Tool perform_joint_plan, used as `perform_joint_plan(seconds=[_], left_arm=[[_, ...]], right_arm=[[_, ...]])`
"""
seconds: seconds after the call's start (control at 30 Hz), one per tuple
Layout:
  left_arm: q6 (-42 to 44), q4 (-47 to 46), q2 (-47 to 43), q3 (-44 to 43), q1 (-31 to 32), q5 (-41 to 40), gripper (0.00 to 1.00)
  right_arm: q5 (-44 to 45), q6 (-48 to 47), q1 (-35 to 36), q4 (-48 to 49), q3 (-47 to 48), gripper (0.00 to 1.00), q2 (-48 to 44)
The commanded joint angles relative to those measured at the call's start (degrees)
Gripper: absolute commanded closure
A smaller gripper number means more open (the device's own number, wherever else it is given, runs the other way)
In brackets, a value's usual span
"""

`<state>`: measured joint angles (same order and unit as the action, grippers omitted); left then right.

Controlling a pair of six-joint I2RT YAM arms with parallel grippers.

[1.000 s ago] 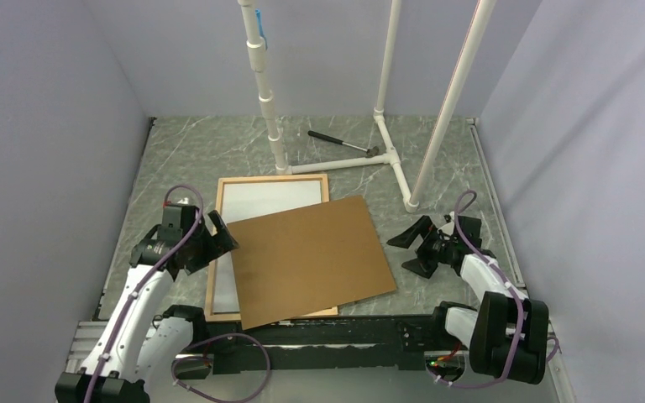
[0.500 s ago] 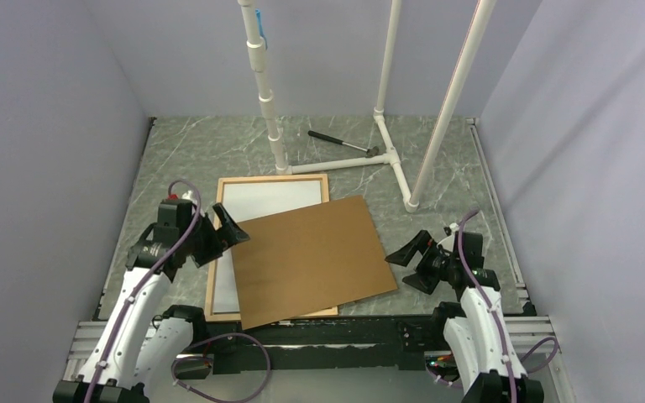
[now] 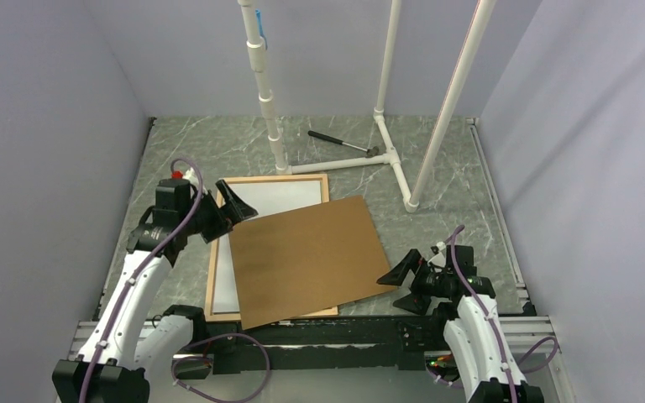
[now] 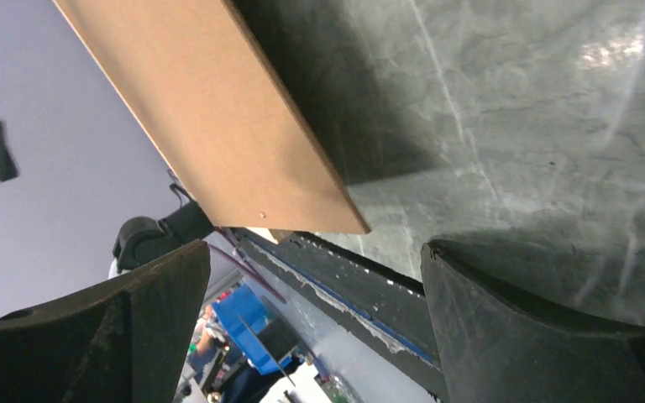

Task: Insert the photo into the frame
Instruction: Move the photo frame item to the center of the board.

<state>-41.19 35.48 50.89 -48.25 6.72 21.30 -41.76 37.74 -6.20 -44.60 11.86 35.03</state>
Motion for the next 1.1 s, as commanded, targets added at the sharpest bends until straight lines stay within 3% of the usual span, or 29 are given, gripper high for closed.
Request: perform_joint_plan(seconds=[0.0,0.13,0.43,0.63,0.73,0.9,1.07], left_arm=[[-1.8,-5.5,-1.9,5.6,0.1,2.7,0.01],[-1.5,-6.7,0.4,6.4,0.1,3.6,0.01],[-3.2,-11.2,1.3,9.5,0.1,5.6,0.01],[-3.0,-11.4,1.5,9.6,0.1,5.9,0.01],[-3.0,-11.7,1.9,9.8,0.1,6.3,0.01],[-2.5,-11.4,2.5,9.7,0.1,6.8,0.01],[-1.9,-10.4,2.3,9.2,0.1,6.2,0.00]], right_arm=[[0.4,0.7,0.9,-0.7,-4.4,0.03,-0.5],[-0.4,3.6,1.1,2.3,-3.8,0.04,-0.4],[1.5,15.0,5.8,16.6,-4.0,0.35,1.9],[4.9,19.8,14.1,27.5,-0.6,0.64,10.4],[6.5,20.1,16.5,30.2,3.8,0.84,15.6],[11.0,16.7,18.0,29.6,12.0,0.91,22.1],[17.8,12.1,18.0,27.4,17.9,0.91,25.8]])
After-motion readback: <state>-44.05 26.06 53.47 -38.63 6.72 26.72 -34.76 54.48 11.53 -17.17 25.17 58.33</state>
